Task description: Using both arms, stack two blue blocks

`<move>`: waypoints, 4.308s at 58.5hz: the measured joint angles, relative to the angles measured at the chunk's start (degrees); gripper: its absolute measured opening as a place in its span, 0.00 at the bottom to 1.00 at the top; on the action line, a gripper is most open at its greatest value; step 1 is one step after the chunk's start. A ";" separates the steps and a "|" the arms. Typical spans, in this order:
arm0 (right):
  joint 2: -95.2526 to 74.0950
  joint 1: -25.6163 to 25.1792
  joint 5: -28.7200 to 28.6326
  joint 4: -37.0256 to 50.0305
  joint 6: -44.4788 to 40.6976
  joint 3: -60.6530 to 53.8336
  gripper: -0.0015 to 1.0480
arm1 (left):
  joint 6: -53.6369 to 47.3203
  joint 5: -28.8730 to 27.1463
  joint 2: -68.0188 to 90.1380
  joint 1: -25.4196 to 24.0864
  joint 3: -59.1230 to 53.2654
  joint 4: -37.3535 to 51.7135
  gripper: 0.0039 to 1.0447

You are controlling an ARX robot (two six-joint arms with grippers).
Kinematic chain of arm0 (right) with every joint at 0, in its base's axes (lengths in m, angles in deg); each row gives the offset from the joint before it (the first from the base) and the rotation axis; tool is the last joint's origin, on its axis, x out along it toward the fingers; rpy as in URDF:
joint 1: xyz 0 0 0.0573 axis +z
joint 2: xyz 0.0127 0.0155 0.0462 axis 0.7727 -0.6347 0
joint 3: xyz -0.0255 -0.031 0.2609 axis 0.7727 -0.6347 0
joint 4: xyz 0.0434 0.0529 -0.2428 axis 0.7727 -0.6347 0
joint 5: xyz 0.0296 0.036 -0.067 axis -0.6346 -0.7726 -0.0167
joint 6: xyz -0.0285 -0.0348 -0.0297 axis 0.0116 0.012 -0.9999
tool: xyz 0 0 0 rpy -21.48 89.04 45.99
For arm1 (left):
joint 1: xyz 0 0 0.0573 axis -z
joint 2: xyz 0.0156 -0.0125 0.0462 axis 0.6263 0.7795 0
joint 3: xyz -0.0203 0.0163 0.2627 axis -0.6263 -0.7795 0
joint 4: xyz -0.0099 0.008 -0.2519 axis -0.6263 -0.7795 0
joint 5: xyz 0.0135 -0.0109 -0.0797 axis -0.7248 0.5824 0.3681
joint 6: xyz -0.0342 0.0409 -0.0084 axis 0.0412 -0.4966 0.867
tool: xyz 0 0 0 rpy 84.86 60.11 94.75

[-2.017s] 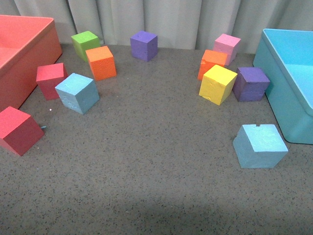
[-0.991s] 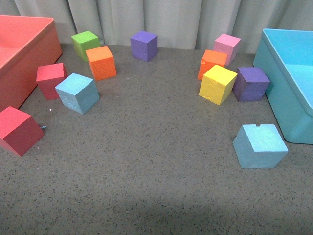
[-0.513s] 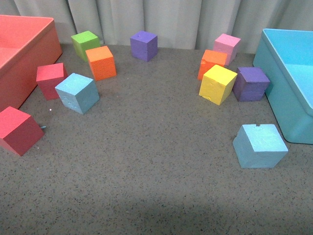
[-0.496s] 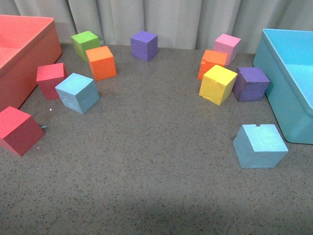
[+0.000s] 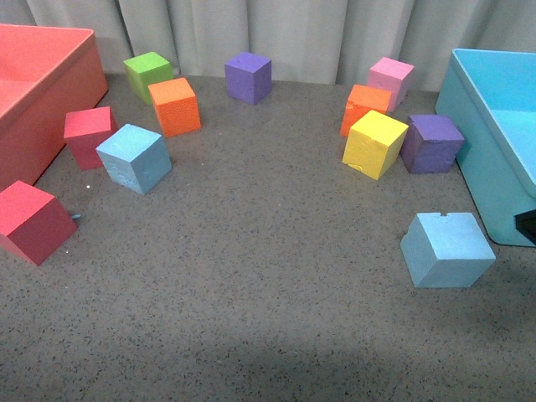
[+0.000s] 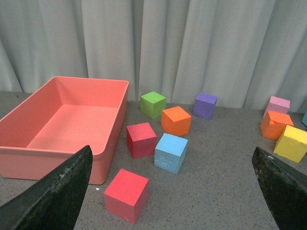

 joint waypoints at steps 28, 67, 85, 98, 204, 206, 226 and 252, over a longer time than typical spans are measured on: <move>-22.08 3.98 1.44 -5.99 5.64 13.64 0.91 | 0.02 0.02 0.00 0.00 0.00 0.00 0.94; -40.15 4.24 1.11 -9.16 7.58 25.16 0.66 | 0.02 0.02 0.00 0.00 0.00 0.00 0.94; -40.22 5.01 0.76 -10.43 8.79 27.17 0.46 | 0.02 0.02 0.00 0.00 0.00 0.00 0.94; -38.66 7.96 -0.48 -12.22 11.15 29.70 0.45 | 0.02 0.02 0.00 0.00 0.00 0.00 0.94; -31.87 13.40 20.26 69.51 3.50 5.49 0.47 | 0.02 -0.11 0.00 0.00 0.00 0.00 0.94; -29.29 12.41 19.69 71.43 2.69 3.56 0.42 | 0.02 -0.11 0.00 0.00 0.00 0.00 0.94; -11.06 4.39 11.52 70.49 0.13 -13.97 0.01 | 0.00 -0.11 0.00 0.00 0.00 0.00 0.94; 15.65 -2.54 4.94 53.66 0.11 -23.80 0.01 | 0.02 -0.09 0.00 0.00 0.00 0.00 0.94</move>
